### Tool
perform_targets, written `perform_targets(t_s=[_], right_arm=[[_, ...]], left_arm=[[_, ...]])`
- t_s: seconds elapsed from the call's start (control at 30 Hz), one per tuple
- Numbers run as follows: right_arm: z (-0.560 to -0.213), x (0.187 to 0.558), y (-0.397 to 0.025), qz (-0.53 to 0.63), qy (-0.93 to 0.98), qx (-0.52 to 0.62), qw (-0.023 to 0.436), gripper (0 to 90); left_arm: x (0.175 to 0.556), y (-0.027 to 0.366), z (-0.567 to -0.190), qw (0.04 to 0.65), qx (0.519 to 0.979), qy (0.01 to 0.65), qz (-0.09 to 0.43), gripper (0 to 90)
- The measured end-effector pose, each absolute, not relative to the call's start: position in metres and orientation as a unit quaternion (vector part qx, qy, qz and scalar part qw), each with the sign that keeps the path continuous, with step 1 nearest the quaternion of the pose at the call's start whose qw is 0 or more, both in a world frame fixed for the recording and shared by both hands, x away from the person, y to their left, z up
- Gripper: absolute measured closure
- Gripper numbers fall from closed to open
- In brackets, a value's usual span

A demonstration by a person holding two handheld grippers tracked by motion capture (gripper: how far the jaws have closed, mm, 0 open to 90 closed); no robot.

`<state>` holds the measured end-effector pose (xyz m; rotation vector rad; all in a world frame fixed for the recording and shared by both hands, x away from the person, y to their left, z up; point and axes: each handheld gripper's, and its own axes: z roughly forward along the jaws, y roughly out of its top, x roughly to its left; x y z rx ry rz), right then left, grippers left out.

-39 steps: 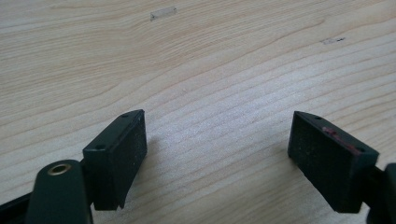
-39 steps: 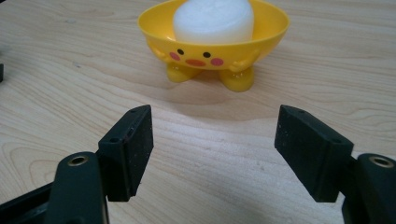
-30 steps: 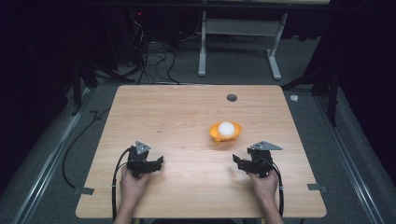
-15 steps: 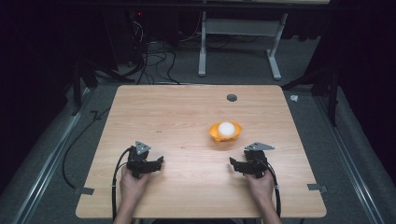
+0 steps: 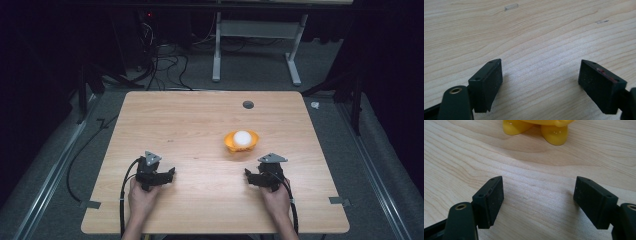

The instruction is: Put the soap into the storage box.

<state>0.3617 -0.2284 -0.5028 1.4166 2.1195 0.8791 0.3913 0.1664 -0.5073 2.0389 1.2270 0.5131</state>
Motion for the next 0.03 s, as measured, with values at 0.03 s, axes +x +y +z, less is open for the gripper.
perform_targets(t_s=[0.03], right_arm=[[-0.5028, 0.3617, -0.2284, 0.318, 0.767, 0.512, 0.221, 25.0]], left_arm=[[0.3913, 0.1664, -0.5073, 0.346, 0.786, 0.473, 0.198, 20.0]])
